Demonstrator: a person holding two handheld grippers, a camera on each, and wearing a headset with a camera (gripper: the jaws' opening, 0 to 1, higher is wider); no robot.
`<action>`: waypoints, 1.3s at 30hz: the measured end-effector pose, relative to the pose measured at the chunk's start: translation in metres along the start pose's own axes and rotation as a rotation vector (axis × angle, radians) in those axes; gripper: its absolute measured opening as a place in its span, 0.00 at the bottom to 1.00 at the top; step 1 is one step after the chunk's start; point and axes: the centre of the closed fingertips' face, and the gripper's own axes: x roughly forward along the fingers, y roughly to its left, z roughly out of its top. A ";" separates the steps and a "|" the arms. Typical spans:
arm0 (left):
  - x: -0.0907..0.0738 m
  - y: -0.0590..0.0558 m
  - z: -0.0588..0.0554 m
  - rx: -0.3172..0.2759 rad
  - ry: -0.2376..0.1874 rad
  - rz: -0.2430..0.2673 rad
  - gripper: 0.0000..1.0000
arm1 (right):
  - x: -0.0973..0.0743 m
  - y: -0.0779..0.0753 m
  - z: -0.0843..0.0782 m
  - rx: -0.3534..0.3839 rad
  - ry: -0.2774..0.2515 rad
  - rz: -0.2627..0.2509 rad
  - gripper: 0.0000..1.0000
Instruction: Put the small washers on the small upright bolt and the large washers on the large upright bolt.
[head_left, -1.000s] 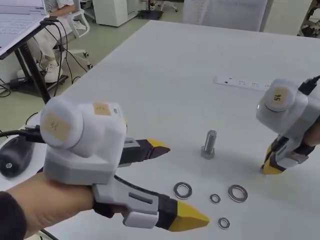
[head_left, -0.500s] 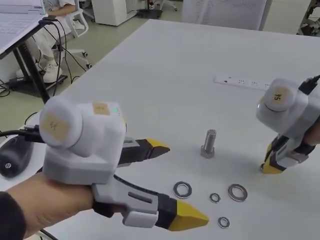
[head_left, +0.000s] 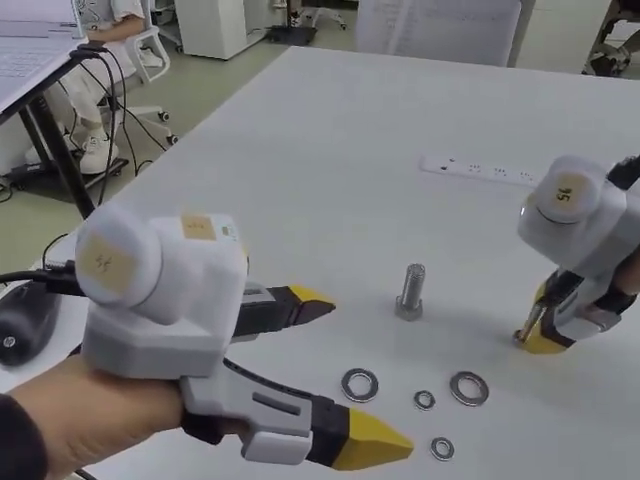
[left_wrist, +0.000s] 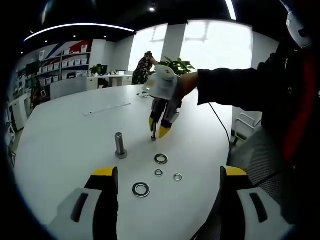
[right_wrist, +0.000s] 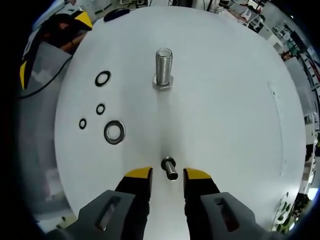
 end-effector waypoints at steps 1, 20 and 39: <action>0.000 0.000 0.000 0.001 0.000 0.000 0.83 | -0.001 0.000 -0.001 0.002 0.000 -0.002 0.26; 0.000 -0.001 0.000 0.011 0.000 -0.009 0.83 | -0.013 0.016 -0.026 0.053 -0.008 -0.024 0.28; -0.001 -0.002 0.003 0.023 -0.012 -0.008 0.83 | -0.018 0.058 -0.025 0.065 -0.038 0.001 0.29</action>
